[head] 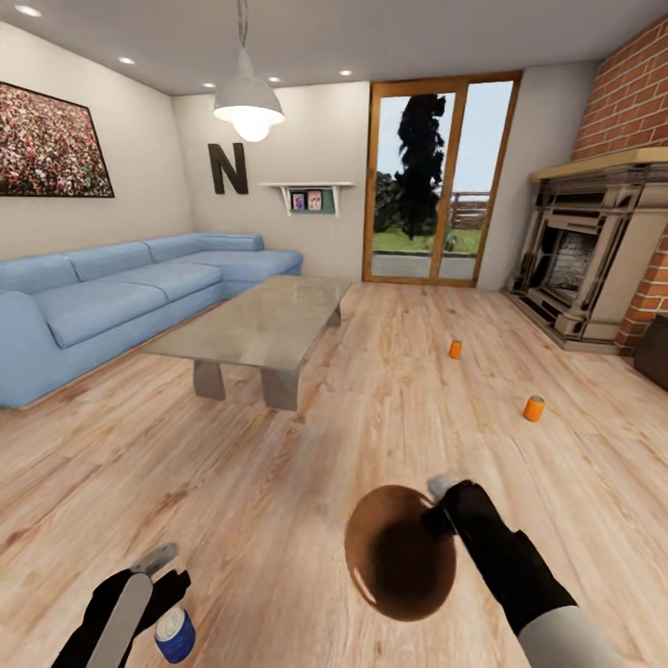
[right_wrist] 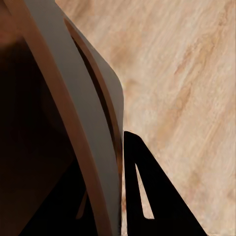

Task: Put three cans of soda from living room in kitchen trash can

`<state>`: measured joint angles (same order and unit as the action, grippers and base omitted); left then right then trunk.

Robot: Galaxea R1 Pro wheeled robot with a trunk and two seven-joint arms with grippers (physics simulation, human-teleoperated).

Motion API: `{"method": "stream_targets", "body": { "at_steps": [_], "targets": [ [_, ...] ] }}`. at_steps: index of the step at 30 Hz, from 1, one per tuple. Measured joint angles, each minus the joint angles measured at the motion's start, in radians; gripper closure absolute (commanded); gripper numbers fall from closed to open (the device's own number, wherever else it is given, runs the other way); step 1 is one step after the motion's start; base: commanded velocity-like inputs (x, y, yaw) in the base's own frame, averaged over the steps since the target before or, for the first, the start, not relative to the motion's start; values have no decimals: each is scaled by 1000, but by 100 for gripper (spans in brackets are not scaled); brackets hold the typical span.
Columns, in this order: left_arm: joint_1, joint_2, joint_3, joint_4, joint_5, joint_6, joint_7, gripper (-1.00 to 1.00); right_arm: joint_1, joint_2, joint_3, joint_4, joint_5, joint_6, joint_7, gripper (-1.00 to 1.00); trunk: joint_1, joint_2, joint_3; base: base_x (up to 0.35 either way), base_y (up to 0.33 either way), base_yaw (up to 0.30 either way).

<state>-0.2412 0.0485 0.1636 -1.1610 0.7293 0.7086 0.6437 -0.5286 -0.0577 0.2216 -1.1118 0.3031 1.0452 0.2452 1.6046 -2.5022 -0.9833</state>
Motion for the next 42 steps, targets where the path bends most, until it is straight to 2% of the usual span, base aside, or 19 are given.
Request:
{"method": "stream_targets", "body": {
  "at_steps": [2, 3, 4, 5, 6, 7, 8, 9, 10, 13, 14, 18, 22, 27, 28, 32, 38, 40, 42],
  "targets": [
    [1, -1, 0, -1, -1, 0, 2, -100, -1, 1, -2, 95, -225, 0, 0, 100, 0, 0, 0, 0, 89, 0],
    [1, -1, -1, -1, -1, -1, 2, -100, -1, 2, -3, 129, -312, 1, 16, 100, 0, 0, 0, 0, 45, 0],
    [1, -1, -1, 0, -1, -1, 3, -100, -2, 2, -4, 132, -312, 1, 58, 100, 0, 0, 0, 0, 29, 0],
    [1, -1, -1, 0, -1, 0, 3, -100, -2, 2, -4, 110, -315, 1, 38, 100, 0, 0, 0, 0, 18, 0],
    [2, -2, -1, 0, -1, 0, 1, -100, -3, 1, -9, 63, -278, 2, 4, 100, 0, 0, 0, 0, 15, 0],
    [2, -2, -1, 0, -1, 0, -1, -100, -4, 1, -14, 7, -198, -3, -5, 100, 0, 0, 0, 0, 9, 0],
    [2, -2, -1, 0, -2, 0, -4, -100, -5, 1, -28, -3, -190, -11, -39, 100, 0, 0, 0, 0, 5, 0],
    [2, -2, -2, -1, -4, -2, -6, -100, -5, 1, -58, 12, -168, -5, -11, 100, 0, 0, 0, 0, 4, 0],
    [2, -3, -2, -1, -4, -3, -7, -100, -5, 1, -67, 25, -181, -4, 3, 100, 0, 0, 0, 10, 2, 0],
    [2, -4, -3, 1, -5, -7, -12, -100, -5, 1, -91, 16, -282, 2, 14, 100, 0, 0, 0, 140, 1, 0],
    [2, -2, -8, 10, -7, -9, -24, -100, -5, 1, -97, 17, -281, 2, 15, 100, 0, 0, 0, 260, 1, 0],
    [1, 3, -16, 58, -10, -12, -56, -100, -5, 1, -104, 18, -197, -3, 12, 100, 0, 0, 0, 253, 0, 0],
    [-1, 5, -18, 88, -12, -14, -72, -100, -9, -4, -107, 18, -259, 2, 26, 100, 0, 0, 0, 82, 0, 0],
    [-24, 12, -21, 144, -22, -23, -109, -100, -65, -30, -113, 101, -257, -1, 133, 100, 0, 0, 0, 15, 0, 0],
    [-32, 26, -23, 159, -67, -24, -126, -100, -83, -36, -114, 138, -259, -1, 167, 100, 0, 0, 0, 3, 0, 0],
    [-39, 44, -18, 199, -150, -27, -187, -100, -94, -39, -114, 162, -259, -2, 189, 100, 0, 0, -4, 1, 0, 0],
    [-67, 71, -19, 239, -168, -25, -241, -100, -97, -44, -116, 136, -255, -4, 204, 100, 3, -2, -27, 0, 0, 0],
    [-87, 77, -21, 281, -171, -27, -259, -100, -98, -52, -116, 127, -273, 0, 218, 100, 4, -2, -35, 0, 0, 0],
    [-138, 83, -23, 378, -198, -42, -277, -100, -97, -68, -111, 106, -244, -7, 270, 100, 5, -3, -42, 0, 0, 0]
  ]
}}
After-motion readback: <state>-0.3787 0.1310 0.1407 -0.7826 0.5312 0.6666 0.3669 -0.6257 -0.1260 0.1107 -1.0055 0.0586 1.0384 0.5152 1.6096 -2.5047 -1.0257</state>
